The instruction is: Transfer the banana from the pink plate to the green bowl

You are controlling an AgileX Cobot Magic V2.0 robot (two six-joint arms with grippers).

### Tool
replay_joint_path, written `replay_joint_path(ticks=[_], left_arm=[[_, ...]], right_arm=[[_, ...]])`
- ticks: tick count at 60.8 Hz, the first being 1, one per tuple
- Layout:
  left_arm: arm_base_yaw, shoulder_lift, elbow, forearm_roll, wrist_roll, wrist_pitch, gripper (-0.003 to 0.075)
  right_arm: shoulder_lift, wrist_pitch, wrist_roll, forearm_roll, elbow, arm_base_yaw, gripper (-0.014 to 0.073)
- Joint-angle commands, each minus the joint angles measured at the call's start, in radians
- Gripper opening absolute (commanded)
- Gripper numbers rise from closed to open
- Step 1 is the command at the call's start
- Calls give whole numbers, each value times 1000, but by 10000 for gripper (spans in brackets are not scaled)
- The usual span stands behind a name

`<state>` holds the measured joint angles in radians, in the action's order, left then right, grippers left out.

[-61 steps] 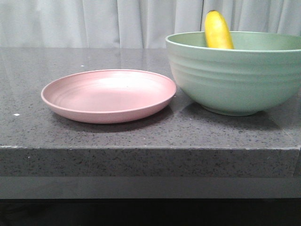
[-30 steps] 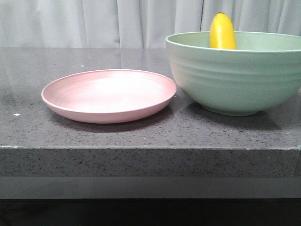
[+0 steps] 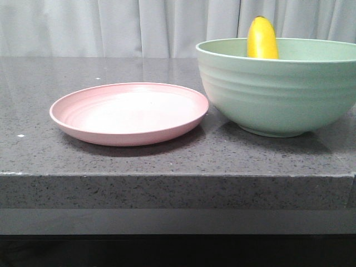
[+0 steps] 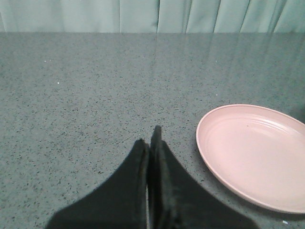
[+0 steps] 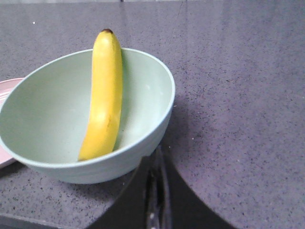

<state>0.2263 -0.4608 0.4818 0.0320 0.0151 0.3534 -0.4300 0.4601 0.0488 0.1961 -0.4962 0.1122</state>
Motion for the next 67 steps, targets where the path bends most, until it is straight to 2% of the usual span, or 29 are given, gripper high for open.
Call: replay_joint_path(ticks=[1, 9, 17, 57, 67], left_arm=[[-1, 94, -41, 12, 8, -113, -20], [-1, 209, -107, 12, 8, -113, -20], [-1, 251, -117, 12, 8, -111, -20], [-1, 254, -128, -16, -2, -113, -20], [-66, 341, -215, -20, -2, -110, -20]], right_arm=[[123, -136, 11, -3, 74, -8, -60], [289, -165, 11, -3, 169, -8, -60], [367, -167, 11, -3, 172, -8, -60], [375, -157, 11, -3, 173, -8, -60], [375, -157, 11, -3, 173, -8, -60]])
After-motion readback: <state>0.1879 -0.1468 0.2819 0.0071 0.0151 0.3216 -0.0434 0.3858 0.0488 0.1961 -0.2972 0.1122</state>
